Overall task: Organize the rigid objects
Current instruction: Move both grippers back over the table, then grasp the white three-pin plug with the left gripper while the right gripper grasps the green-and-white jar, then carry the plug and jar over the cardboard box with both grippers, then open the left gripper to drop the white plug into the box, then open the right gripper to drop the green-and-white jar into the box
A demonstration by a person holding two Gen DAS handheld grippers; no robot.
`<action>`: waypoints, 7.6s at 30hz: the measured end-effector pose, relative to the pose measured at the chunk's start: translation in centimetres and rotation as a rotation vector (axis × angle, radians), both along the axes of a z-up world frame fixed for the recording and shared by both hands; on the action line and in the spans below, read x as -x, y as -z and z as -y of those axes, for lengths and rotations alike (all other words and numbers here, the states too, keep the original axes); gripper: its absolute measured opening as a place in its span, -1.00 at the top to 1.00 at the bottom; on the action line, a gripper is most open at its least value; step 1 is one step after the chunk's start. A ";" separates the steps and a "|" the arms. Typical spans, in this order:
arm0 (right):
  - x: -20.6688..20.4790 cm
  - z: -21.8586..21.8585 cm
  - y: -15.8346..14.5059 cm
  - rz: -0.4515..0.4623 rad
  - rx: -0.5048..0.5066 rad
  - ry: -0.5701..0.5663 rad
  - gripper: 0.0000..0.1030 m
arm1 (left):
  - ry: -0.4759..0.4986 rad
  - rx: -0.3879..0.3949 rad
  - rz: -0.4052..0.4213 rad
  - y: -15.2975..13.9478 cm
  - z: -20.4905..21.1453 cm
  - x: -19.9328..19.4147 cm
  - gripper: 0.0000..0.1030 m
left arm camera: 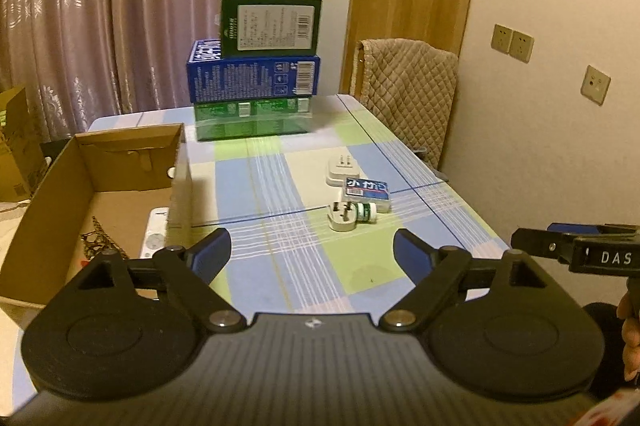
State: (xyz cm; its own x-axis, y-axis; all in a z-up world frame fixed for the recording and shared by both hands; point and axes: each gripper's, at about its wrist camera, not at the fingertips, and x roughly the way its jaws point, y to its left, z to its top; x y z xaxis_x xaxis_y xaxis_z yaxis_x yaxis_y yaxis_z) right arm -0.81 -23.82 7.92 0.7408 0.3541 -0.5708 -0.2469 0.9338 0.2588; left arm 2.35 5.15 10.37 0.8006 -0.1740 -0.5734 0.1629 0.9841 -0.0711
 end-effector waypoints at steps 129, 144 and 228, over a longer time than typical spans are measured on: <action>-22.4 -3.2 12.7 -0.118 0.044 -0.066 0.45 | 0.020 -0.030 -0.068 15.6 6.3 -17.8 0.23; -14.8 -9.6 2.4 -0.013 -0.062 -0.229 0.45 | -0.073 -0.030 0.038 4.2 -1.4 -10.1 0.22; -11.1 -32.5 7.1 -0.110 0.010 -0.538 0.44 | -0.292 -0.138 -0.085 5.4 -24.5 -5.8 0.13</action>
State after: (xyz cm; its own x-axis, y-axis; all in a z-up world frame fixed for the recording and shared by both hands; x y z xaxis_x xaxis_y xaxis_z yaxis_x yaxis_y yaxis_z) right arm 10.28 8.66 0.78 0.3929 0.6607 -0.6396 -0.6620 0.6860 0.3020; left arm 8.12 29.68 4.98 0.7533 0.1402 -0.6426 -0.1285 0.9896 0.0653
